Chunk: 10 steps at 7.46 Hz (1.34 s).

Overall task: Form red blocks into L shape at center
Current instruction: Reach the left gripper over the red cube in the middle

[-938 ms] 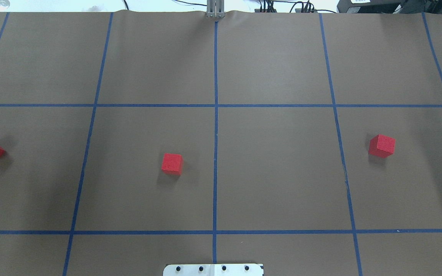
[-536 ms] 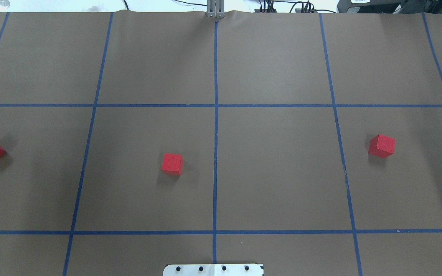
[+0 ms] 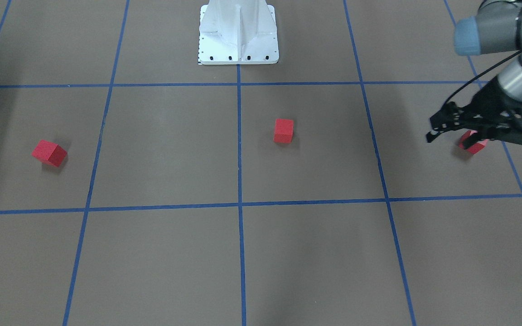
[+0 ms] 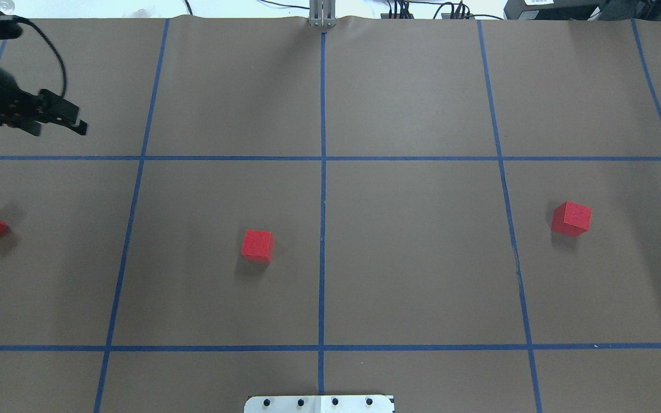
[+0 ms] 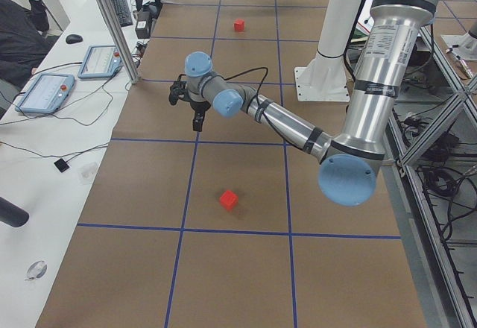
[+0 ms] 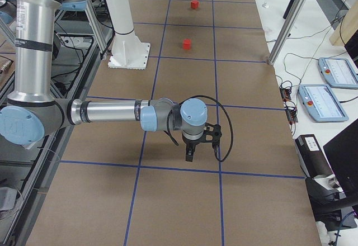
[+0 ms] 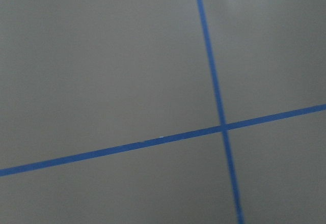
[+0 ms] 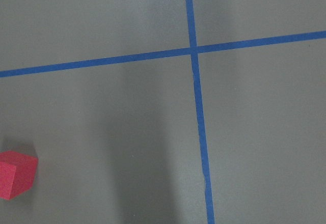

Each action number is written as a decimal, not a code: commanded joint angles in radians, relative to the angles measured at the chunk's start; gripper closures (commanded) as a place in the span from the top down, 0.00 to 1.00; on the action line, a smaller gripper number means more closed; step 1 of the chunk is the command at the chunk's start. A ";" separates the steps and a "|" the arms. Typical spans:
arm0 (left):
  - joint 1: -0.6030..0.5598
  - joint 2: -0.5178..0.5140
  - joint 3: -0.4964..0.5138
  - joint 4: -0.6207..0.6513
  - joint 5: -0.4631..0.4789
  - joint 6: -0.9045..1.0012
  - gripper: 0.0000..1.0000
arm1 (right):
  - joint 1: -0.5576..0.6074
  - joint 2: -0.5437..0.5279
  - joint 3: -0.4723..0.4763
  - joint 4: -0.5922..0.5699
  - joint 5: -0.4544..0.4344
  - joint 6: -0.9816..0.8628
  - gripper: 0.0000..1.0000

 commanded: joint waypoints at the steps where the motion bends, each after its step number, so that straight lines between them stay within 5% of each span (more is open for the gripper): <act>1: 0.168 -0.076 -0.037 -0.019 0.059 -0.210 1.00 | -0.002 0.010 -0.001 -0.001 -0.001 -0.001 0.99; 3: 0.374 -0.087 -0.121 -0.019 0.377 -0.277 1.00 | -0.002 0.008 -0.001 -0.001 0.000 -0.001 0.99; 5: 0.551 -0.110 -0.119 -0.017 0.580 -0.401 1.00 | -0.002 0.010 -0.001 0.000 0.000 -0.001 0.99; 10: 0.627 -0.237 0.077 -0.019 0.652 -0.408 1.00 | -0.003 0.016 -0.007 -0.001 -0.005 -0.004 0.99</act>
